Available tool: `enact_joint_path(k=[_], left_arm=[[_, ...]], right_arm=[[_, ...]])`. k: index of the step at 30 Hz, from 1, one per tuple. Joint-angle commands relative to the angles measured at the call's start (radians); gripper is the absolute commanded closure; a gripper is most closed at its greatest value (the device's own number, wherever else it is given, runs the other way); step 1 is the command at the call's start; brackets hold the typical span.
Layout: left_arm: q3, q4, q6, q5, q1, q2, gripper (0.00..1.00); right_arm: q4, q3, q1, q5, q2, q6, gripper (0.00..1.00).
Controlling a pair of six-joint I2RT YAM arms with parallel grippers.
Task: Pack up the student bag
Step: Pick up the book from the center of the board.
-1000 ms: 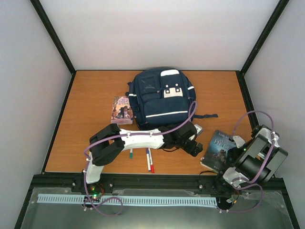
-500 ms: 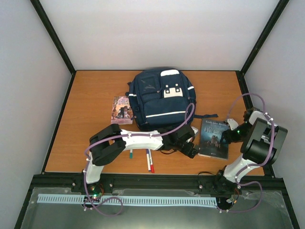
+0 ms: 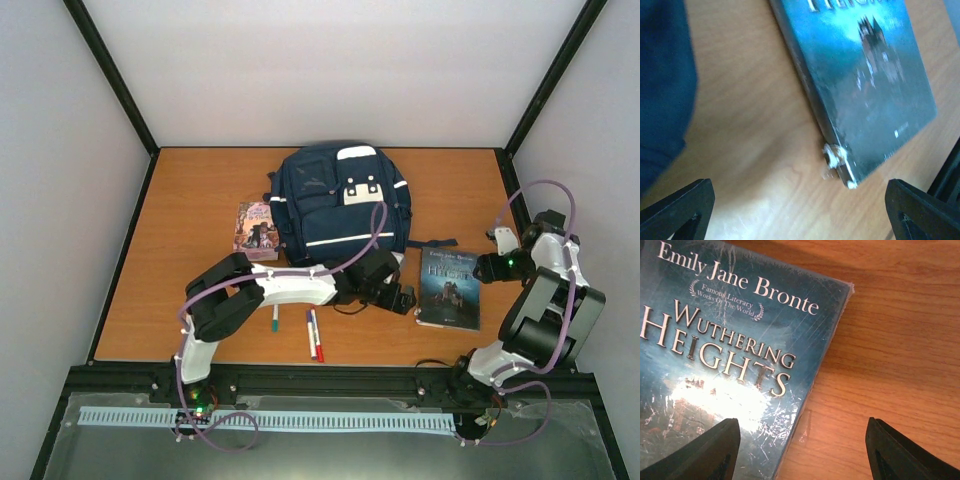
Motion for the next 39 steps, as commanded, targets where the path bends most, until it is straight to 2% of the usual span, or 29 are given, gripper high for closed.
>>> enact_joint_path(k=[1, 7, 17, 25, 33, 39], left_arm=[[0.007, 0.13, -0.122, 0.081, 0.052, 0.044, 0.05], [0.106, 0.126, -0.158, 0.092, 0.061, 0.128, 0.07], [0.222, 0.105, -0.268, 0.128, 0.07, 0.249, 0.06], [0.254, 0.123, -0.382, 0.15, 0.081, 0.31, 0.06], [0.285, 0.151, -0.459, 0.229, 0.09, 0.392, 0.06], [0.329, 0.24, -0.466, 0.331, 0.09, 0.45, 0.09]], right_arm=[[0.012, -0.037, -0.019, -0.023, -0.051, -0.013, 0.3], [0.042, -0.064, -0.024, -0.053, -0.006, -0.017, 0.37], [0.107, -0.099, -0.024, -0.011, 0.039, -0.025, 0.4], [0.131, -0.107, -0.024, 0.011, 0.093, -0.034, 0.51], [0.163, -0.129, -0.024, 0.043, 0.121, -0.045, 0.54], [0.19, -0.159, -0.024, 0.048, 0.142, -0.053, 0.57]])
